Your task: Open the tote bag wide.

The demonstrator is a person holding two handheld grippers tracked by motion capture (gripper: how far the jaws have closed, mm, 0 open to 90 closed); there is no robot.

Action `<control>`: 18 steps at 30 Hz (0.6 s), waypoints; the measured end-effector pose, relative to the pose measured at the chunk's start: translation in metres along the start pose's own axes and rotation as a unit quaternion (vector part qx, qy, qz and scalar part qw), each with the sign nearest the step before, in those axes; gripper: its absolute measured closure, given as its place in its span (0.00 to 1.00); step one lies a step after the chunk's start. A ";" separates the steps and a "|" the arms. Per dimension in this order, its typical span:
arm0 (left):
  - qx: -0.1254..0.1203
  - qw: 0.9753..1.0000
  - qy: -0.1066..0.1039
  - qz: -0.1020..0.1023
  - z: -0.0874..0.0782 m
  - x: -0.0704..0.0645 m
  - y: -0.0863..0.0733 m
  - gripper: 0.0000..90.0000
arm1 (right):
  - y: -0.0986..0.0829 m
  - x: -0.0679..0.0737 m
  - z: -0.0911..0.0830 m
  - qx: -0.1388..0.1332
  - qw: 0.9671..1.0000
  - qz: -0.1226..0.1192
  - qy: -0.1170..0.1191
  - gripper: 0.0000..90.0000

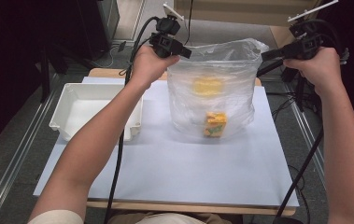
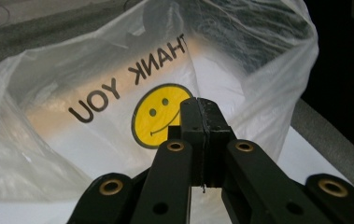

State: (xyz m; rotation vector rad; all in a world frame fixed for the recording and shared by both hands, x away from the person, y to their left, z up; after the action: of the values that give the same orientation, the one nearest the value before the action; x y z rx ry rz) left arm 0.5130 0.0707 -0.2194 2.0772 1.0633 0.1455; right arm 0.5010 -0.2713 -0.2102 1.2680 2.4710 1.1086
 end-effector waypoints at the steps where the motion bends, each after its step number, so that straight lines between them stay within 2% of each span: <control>1: 0.004 1.000 0.007 -0.001 0.002 0.003 0.005 1.00 | 0.004 0.001 0.002 0.003 1.000 0.002 0.000 1.00; 3: 0.009 1.000 0.012 -0.010 0.005 0.007 0.011 1.00 | 0.012 0.003 0.007 0.004 1.000 -0.002 0.001 1.00; 5: 0.018 0.999 0.029 -0.011 0.011 0.010 0.017 1.00 | 0.017 0.003 0.011 0.006 1.000 -0.004 0.001 1.00; 7: 0.020 0.999 0.035 -0.023 0.017 0.013 0.024 1.00 | 0.023 0.004 0.017 0.009 1.000 -0.004 0.002 1.00; 10: 0.028 0.998 0.049 -0.025 0.026 0.013 0.032 1.00 | 0.030 0.003 0.025 0.007 1.000 -0.018 0.000 1.00; 18: 0.042 0.997 0.059 -0.034 0.047 0.016 0.043 1.00 | 0.043 -0.001 0.054 0.021 1.000 -0.015 0.001 1.00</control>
State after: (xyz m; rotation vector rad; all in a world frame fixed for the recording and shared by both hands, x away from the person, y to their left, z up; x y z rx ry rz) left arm 0.5706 0.0397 -0.2260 2.1260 1.2299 0.1935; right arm 0.5522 -0.2268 -0.2200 1.2374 2.5200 1.0563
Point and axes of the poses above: each handheld gripper's, and its own axes: z roughly forward along the jaws, y roughly out of its top, x roughly to its left, the point moved 2 cm from there along z, roughly forward along the jaws, and after that the axes turned 1 degree about -y, right-handed, at the moved point
